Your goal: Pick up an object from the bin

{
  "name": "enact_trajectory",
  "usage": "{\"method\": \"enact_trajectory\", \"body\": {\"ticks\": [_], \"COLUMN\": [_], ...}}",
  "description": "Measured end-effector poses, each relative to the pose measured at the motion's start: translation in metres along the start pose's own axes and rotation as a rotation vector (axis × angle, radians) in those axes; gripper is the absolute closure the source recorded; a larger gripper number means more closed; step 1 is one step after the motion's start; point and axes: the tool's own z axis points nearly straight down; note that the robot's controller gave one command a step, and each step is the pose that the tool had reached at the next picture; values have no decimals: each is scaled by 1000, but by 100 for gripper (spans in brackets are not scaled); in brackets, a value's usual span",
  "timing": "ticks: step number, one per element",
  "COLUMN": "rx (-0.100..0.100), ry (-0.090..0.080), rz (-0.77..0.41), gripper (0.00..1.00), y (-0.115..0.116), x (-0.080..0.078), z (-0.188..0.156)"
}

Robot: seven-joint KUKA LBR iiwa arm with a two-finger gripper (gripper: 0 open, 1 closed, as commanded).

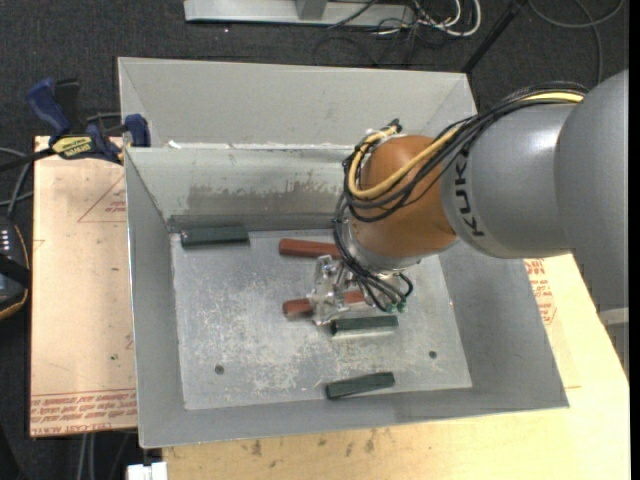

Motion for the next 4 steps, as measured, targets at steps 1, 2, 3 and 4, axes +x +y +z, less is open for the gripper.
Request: {"method": "enact_trajectory", "body": {"ticks": [1,2,3,4], "rx": [1,1,0,-9], "ry": [44,34,36,43], "rz": [9,-133,-186,-491], "gripper": [100,100,100,0], "y": [0,14,18,-6], "x": [10,8,8,45], "z": [-34,-51,-42,-26]}}
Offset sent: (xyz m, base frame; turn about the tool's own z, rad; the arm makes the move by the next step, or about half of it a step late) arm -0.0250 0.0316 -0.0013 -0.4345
